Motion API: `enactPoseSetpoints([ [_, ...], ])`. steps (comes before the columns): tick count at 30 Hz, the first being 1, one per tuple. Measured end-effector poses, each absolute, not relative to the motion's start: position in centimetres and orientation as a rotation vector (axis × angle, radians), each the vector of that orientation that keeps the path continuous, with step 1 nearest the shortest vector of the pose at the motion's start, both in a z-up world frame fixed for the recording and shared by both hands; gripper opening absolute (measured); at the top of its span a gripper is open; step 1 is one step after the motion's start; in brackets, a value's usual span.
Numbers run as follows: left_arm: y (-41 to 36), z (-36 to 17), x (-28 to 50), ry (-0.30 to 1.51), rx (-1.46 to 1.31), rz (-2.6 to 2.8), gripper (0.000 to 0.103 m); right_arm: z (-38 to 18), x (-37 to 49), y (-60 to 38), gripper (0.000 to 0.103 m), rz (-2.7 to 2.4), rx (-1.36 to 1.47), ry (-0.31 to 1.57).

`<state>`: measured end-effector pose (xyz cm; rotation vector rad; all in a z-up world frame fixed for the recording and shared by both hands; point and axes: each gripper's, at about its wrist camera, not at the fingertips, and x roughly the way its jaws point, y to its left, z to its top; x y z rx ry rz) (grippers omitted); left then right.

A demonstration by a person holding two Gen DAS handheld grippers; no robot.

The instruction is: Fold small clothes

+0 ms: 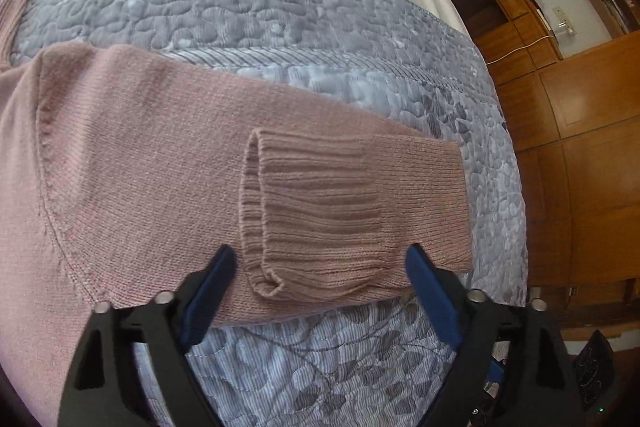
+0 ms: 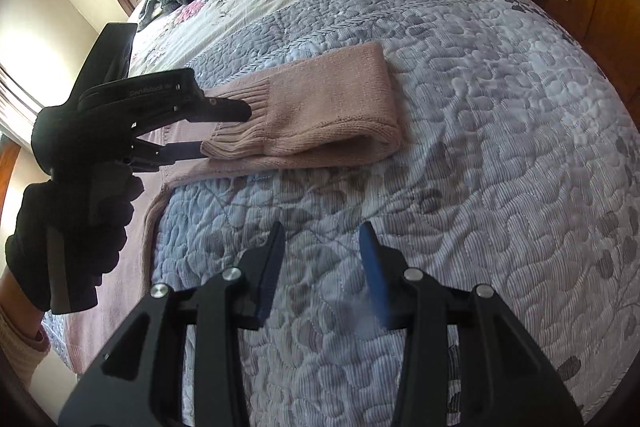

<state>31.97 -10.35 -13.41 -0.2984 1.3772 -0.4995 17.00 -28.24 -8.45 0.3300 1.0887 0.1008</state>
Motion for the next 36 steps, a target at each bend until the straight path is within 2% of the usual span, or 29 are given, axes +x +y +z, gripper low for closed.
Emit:
enactPoseSetpoints([
  [1, -10.6, -13.4, 32.0, 1.386, -0.283, -0.489, 0.042, -8.5, 16.9, -28.3, 0.039, 0.098, 0.338, 1.088],
  [3, -10.5, -13.1, 31.9, 1.374, -0.283, -0.488, 0.016, -8.6, 16.8, -28.3, 0.039, 0.094, 0.355, 1.090],
  [4, -10.3, -12.9, 31.8, 1.363, -0.283, -0.489, 0.011, -8.6, 16.8, -28.3, 0.039, 0.094, 0.358, 1.089],
  [10, -6.4, -10.0, 31.0, 1.236, -0.356, -0.522, 0.008, -8.5, 16.9, -28.0, 0.039, 0.093, 0.362, 1.088],
  [18, 4.5, -6.7, 30.7, 1.111, -0.373, -0.388, 0.008, -8.4, 18.2, -26.1, 0.039, 0.119, 0.364, 1.104],
  [27, 18.2, -6.0, 29.6, 1.061, -0.427, -0.203, 0.007, -7.6, 21.4, -21.7, 0.039, 0.188, 0.362, 1.121],
  [36, 28.0, -6.5, 28.9, 1.041, -0.482, -0.064, 0.007, -8.9, 26.6, -17.1, 0.044, 0.249, 0.420, 1.199],
])
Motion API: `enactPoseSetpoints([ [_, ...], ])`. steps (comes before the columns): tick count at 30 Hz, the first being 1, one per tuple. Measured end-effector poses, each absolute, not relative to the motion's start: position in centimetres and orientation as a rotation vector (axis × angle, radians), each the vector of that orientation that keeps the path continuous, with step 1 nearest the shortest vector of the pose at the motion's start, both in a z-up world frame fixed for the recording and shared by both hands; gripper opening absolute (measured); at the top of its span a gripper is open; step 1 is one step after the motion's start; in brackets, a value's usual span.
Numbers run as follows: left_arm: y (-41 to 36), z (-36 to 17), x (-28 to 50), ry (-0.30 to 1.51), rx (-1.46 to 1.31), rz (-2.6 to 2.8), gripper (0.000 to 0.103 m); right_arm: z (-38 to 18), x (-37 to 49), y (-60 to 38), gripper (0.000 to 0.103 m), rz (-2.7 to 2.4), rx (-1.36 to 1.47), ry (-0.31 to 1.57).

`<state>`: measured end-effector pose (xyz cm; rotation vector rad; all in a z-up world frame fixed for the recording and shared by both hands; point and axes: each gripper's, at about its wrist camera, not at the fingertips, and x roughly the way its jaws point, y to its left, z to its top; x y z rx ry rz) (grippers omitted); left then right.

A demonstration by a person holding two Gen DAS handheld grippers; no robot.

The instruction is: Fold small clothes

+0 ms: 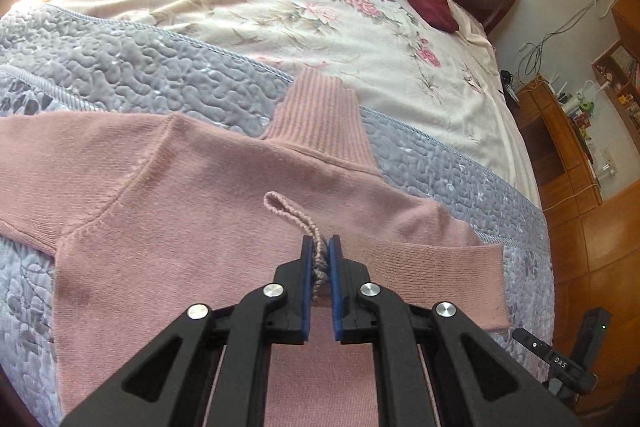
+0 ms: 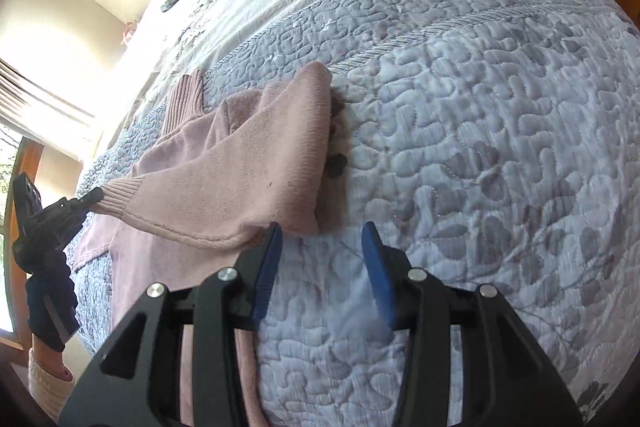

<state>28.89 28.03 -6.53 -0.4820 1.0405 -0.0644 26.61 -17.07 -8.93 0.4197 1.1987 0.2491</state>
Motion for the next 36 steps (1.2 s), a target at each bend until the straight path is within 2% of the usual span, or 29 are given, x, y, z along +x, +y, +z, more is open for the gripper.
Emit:
enactPoseSetpoints([
  [7, 33.4, -7.5, 28.8, 1.039, -0.499, 0.025, 0.007, -12.0, 29.7, -14.0, 0.045, 0.267, 0.470, 1.291],
  [8, 34.0, -8.0, 28.9, 1.050, -0.499, 0.036, 0.007, -12.4, 29.8, -13.6, 0.042, 0.275, 0.473, 1.301],
  [9, 34.5, -8.6, 29.0, 1.064, -0.497, 0.047, 0.007, -12.8, 30.0, -13.3, 0.034, 0.283, 0.467, 1.310],
  [10, 35.0, -9.2, 29.0, 1.079, -0.490, 0.059, 0.007, -13.2, 30.0, -12.9, 0.029, 0.283, 0.452, 1.322],
  [15, 36.2, -12.6, 28.8, 1.154, -0.446, 0.117, 0.009, -14.0, 29.6, -12.2, 0.026, 0.252, 0.346, 1.324],
  [18, 37.3, -12.8, 28.1, 1.143, -0.432, 0.175, 0.011, -13.6, 29.6, -11.9, 0.027, 0.255, 0.299, 1.335],
  [20, 38.0, -12.0, 27.3, 1.103, -0.471, 0.187, 0.014, -12.5, 29.7, -11.6, 0.030, 0.242, 0.272, 1.327],
  [23, 37.0, -10.3, 27.0, 1.061, -0.462, 0.132, 0.024, -9.3, 29.4, -11.2, 0.033, 0.250, 0.269, 1.226],
  [26, 34.1, -9.9, 27.8, 1.073, -0.416, 0.052, 0.038, -8.0, 29.6, -9.3, 0.034, 0.304, 0.272, 1.218],
  [31, 30.5, -13.3, 29.3, 1.177, -0.411, -0.008, 0.039, -10.4, 29.7, -5.6, 0.034, 0.314, 0.176, 1.295],
  [36, 30.8, -17.0, 29.7, 1.234, -0.448, 0.000, 0.039, -13.3, 29.1, -5.1, 0.035, 0.293, 0.166, 1.331],
])
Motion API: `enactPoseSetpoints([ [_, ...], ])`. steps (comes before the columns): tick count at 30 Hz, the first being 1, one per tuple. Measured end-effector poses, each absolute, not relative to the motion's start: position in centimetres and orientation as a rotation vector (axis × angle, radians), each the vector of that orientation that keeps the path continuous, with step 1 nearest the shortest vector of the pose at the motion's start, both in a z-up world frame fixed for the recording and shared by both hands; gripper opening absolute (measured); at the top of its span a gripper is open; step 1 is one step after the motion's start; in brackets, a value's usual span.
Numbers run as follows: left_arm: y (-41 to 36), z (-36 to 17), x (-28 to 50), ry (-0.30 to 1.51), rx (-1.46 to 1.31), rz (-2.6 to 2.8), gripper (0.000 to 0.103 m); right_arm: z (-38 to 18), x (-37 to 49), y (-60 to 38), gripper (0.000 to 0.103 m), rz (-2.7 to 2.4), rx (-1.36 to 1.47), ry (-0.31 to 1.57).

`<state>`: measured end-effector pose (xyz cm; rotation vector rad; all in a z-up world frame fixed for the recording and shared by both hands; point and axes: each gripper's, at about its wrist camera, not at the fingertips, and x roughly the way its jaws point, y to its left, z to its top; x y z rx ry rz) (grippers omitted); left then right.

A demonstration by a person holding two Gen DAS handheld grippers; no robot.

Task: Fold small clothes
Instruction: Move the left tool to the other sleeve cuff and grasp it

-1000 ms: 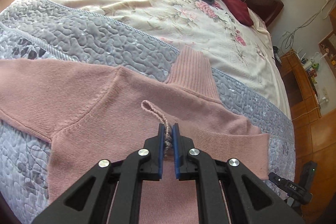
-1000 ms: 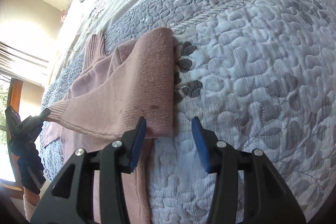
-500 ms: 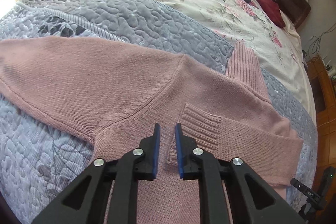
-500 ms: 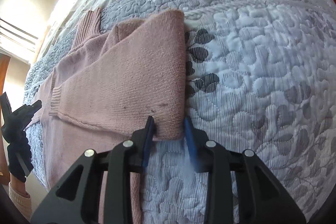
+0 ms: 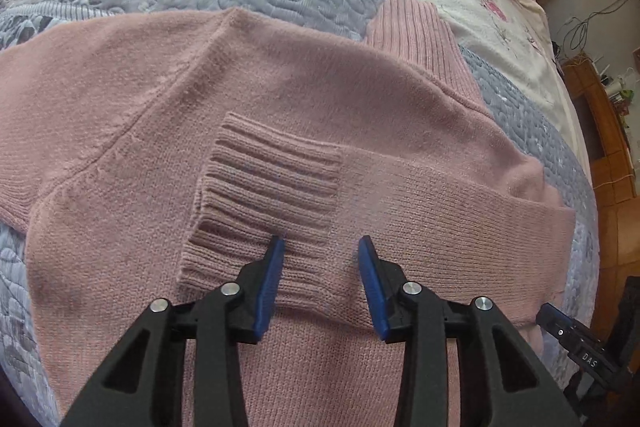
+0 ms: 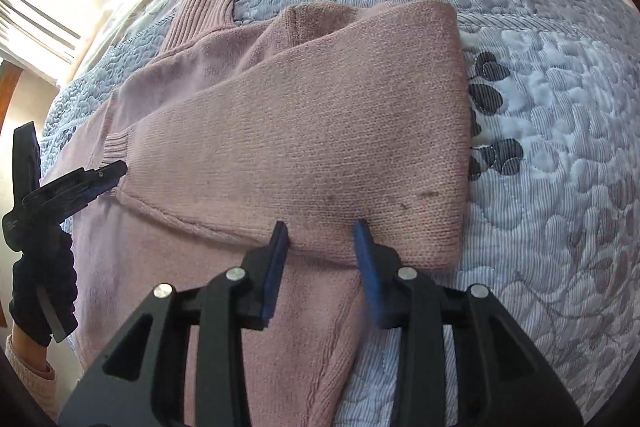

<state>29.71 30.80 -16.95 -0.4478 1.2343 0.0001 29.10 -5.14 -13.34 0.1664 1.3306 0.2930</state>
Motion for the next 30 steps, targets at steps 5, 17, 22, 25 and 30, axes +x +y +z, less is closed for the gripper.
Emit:
enactPoseSetpoints([
  [5, 31.3, -16.8, 29.7, 1.243, -0.476, -0.018, 0.039, -13.4, 29.1, -5.4, 0.036, 0.287, 0.179, 1.338],
  [17, 46.9, -10.7, 20.2, 1.068, -0.554, 0.191, 0.049, -8.8, 25.1, 2.5, 0.051, 0.483, 0.120, 1.303],
  [22, 58.8, -10.9, 14.7, 1.003, -0.670, 0.398, 0.049, -10.6, 23.5, 7.4, 0.051, 0.558, 0.055, 1.337],
  [25, 64.7, -11.6, 12.1, 0.933, -0.784, 0.486, 0.049, -11.9, 23.3, 9.0, 0.050, 0.561, 0.041, 1.360],
  [30, 72.3, -13.3, 9.9, 0.799, -0.983, 0.549, 0.049, -13.8, 23.2, 9.9, 0.051, 0.526, 0.005, 1.386],
])
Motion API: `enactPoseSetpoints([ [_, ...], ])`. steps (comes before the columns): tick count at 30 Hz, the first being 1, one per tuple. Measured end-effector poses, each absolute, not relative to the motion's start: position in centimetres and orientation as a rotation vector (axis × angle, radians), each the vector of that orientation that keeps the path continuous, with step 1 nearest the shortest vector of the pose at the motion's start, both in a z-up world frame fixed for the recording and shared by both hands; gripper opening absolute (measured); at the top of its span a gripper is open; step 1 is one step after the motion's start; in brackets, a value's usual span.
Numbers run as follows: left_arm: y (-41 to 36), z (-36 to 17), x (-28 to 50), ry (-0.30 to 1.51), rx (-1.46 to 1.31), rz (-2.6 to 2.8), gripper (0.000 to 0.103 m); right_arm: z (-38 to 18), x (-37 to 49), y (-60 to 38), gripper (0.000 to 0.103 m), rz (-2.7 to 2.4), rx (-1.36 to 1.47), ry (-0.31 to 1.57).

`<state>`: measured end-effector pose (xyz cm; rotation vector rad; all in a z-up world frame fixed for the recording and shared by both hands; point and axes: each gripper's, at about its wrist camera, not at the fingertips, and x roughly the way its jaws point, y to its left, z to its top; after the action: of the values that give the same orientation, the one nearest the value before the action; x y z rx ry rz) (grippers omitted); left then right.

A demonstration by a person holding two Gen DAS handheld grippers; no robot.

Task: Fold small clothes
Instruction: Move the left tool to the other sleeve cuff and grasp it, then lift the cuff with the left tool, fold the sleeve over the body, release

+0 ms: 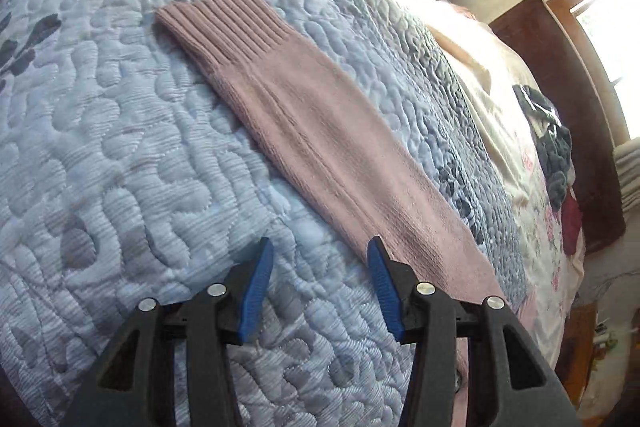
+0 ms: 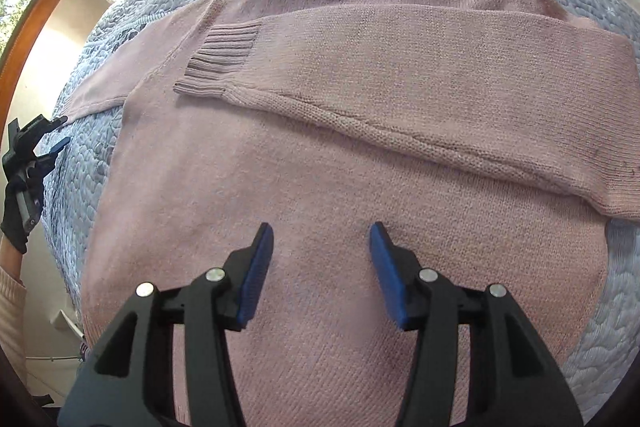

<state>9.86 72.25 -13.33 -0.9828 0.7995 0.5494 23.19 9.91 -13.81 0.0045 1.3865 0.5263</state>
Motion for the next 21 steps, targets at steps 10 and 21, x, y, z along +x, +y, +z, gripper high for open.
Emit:
enactPoseSetpoints([
  [10, 78.5, -15.5, 11.4, 0.627, -1.158, 0.510, 0.049, -14.7, 23.5, 9.9, 0.050, 0.510, 0.015, 1.388],
  [21, 79.2, -15.2, 13.2, 0.664, -1.072, 0.545, 0.008, -15.0, 23.5, 10.4, 0.054, 0.510, -0.009, 1.376],
])
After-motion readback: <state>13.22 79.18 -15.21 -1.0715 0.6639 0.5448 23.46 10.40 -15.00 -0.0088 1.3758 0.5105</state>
